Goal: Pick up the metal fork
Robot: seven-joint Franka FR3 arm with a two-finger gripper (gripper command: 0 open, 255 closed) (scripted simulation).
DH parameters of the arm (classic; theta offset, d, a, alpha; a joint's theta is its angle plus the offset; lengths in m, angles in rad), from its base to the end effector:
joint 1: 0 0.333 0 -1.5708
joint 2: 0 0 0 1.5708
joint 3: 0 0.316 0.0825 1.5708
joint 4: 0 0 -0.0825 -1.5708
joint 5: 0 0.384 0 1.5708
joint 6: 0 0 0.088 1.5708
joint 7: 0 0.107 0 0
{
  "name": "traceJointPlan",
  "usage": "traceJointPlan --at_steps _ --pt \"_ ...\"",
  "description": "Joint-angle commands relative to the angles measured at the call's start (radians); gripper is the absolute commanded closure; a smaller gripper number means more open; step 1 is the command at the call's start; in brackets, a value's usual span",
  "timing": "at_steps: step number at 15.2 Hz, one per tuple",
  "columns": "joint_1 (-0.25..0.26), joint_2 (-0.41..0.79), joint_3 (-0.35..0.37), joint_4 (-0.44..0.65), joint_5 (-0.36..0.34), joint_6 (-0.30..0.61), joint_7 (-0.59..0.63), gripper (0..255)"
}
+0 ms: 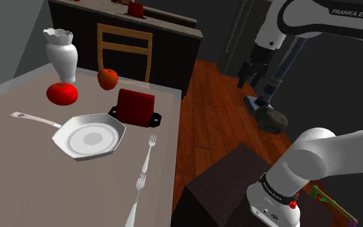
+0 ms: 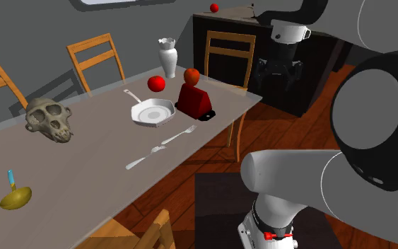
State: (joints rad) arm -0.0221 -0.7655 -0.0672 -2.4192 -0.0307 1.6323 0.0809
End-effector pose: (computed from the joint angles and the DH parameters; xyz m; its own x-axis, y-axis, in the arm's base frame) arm 0.3142 -0.0359 0.5589 0.9887 -0.1480 -0.0237 -0.1483 -0.9888 -0.0141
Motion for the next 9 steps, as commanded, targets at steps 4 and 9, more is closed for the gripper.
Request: traceJointPlan --at_steps 4,9 --pt "0.009 0.014 0.057 -0.055 0.046 0.063 0.099 0" --pt "0.030 0.075 0.155 -0.118 0.123 0.181 0.261 0"
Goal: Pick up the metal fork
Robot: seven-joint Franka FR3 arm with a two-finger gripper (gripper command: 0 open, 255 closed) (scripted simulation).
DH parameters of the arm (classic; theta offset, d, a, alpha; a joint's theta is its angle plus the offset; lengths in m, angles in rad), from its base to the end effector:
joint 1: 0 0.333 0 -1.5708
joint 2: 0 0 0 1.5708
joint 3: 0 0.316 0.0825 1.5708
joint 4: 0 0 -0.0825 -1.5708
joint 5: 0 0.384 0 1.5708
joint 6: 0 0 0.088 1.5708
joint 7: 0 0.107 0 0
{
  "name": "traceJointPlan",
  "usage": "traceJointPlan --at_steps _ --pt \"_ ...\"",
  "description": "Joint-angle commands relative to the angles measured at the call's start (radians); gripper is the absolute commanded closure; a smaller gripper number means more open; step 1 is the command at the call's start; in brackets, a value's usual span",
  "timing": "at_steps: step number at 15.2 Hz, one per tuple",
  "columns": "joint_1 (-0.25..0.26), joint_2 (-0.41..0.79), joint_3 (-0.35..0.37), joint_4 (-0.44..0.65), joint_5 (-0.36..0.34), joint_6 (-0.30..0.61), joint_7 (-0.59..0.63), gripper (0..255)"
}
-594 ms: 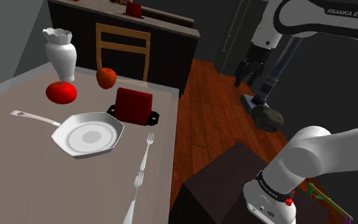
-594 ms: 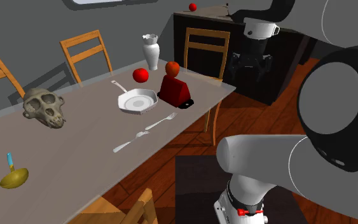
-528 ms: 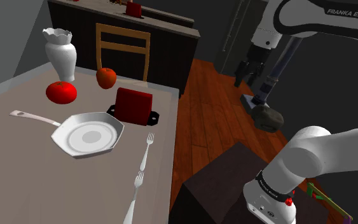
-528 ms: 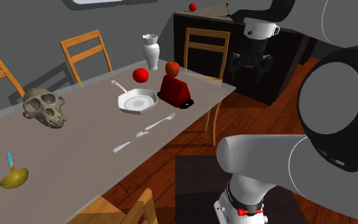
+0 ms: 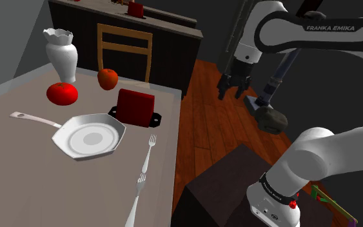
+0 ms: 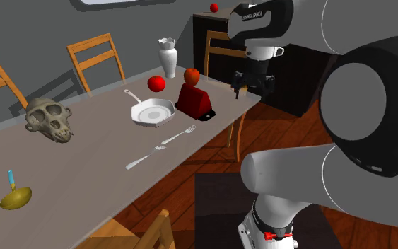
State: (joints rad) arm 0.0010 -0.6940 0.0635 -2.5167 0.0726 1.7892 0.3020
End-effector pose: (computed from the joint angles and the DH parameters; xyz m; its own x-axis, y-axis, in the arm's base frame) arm 0.3373 0.0299 0.5025 0.9631 -0.2659 -0.0416 -0.2669 -0.9636 -0.0181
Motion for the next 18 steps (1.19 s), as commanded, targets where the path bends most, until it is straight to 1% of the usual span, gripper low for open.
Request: traceJointPlan --at_steps 1,7,11,15,18 --pt "0.012 0.022 0.043 -0.028 0.034 0.050 0.072 0" --pt "0.033 0.169 0.160 -0.040 0.109 0.211 0.259 0" --pt "0.039 0.300 0.233 -0.016 0.137 0.320 0.386 0" --pt "0.038 0.450 0.300 0.034 0.134 0.423 0.518 0" --pt "0.037 0.573 0.341 0.087 0.107 0.493 0.627 0"
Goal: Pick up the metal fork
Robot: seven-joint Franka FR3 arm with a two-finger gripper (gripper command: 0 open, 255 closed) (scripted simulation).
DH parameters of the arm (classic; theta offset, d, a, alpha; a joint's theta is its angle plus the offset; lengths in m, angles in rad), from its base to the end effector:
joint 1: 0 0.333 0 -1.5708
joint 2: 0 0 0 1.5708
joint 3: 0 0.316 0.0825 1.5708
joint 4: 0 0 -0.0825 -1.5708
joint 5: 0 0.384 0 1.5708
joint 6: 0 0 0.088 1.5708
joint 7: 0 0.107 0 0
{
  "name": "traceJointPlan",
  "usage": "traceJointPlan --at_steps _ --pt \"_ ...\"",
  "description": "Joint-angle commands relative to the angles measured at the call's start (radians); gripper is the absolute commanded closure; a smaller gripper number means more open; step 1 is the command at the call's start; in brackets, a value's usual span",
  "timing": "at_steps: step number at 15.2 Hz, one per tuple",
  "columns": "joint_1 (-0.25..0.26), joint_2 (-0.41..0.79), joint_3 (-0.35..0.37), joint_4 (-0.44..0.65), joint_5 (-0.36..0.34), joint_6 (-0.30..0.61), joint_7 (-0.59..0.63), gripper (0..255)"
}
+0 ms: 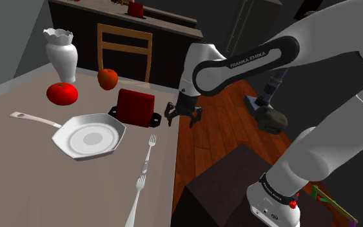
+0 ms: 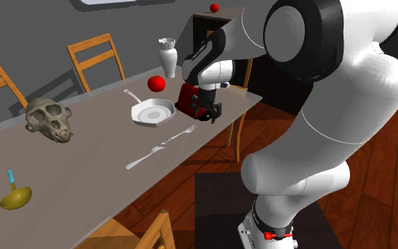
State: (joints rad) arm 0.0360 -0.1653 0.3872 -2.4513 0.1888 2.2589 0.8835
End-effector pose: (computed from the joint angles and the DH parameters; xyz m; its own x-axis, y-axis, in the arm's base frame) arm 0.4169 0.1923 0.3539 0.8289 -0.5527 -0.0864 -0.5561 -0.8309 -0.0191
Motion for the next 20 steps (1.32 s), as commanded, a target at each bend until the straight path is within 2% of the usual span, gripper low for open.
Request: traceJointPlan --at_steps 1,5,9,19,20 --pt "0.002 0.086 0.028 0.042 -0.023 0.045 0.083 0" --pt "0.018 0.260 0.049 0.138 -0.099 0.116 0.239 0" --pt "0.062 0.431 0.033 0.256 -0.182 0.162 0.387 0" --pt "0.087 0.525 0.005 0.257 -0.227 0.251 0.416 0" --pt "0.087 0.525 0.005 0.257 -0.227 0.251 0.416 255"
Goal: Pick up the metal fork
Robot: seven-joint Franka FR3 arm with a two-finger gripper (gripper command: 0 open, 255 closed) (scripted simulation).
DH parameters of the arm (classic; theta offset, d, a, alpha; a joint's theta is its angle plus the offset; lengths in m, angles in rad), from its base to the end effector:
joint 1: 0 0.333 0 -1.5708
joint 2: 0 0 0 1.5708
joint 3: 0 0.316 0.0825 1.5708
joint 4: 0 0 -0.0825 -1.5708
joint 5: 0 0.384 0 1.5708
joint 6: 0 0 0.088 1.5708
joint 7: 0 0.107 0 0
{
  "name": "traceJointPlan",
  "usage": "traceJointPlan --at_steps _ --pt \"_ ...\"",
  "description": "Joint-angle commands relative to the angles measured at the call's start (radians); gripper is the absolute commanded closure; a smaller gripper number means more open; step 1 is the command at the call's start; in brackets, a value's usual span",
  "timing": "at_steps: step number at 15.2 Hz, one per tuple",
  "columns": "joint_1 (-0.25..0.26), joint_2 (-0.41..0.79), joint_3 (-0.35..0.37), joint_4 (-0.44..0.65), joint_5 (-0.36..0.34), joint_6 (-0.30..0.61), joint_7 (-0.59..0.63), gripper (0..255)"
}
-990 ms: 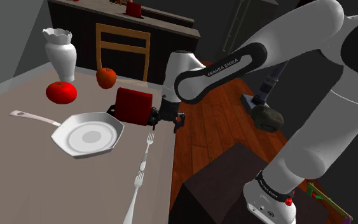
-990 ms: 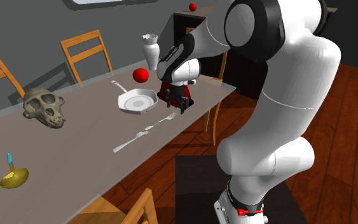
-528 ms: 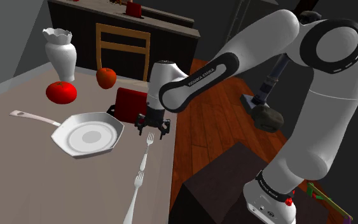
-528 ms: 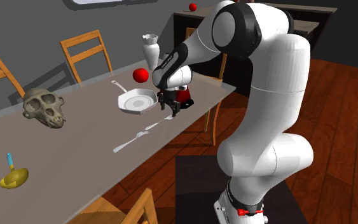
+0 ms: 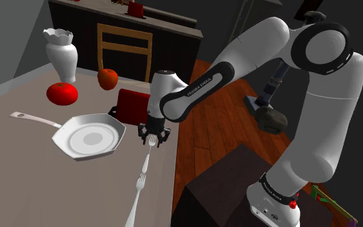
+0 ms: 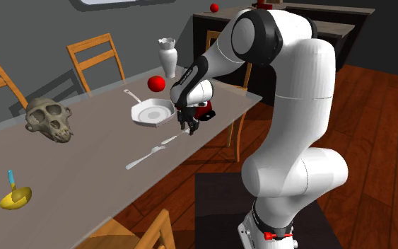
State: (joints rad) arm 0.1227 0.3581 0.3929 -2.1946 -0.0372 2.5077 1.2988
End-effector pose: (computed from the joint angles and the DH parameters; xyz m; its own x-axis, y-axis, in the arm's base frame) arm 0.4829 0.2755 0.2307 0.7109 -0.6942 -0.1130 -0.6998 -0.7142 -0.0150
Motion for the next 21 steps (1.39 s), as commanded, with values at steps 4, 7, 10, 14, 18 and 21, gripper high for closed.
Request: traceJointPlan --at_steps 4,7,10,14,18,21 --pt "0.001 0.003 -0.001 -0.001 -0.002 0.004 0.001 255" --pt "-0.001 0.006 -0.003 0.005 -0.003 0.001 -0.001 255" --pt "-0.002 -0.009 0.003 0.001 0.004 -0.009 -0.002 255" --pt "-0.013 -0.054 0.016 0.004 0.027 -0.055 -0.013 255" --pt "-0.022 -0.097 0.027 0.011 0.048 -0.102 -0.024 255" --pt "-0.027 -0.127 0.033 0.018 0.063 -0.138 -0.031 255"
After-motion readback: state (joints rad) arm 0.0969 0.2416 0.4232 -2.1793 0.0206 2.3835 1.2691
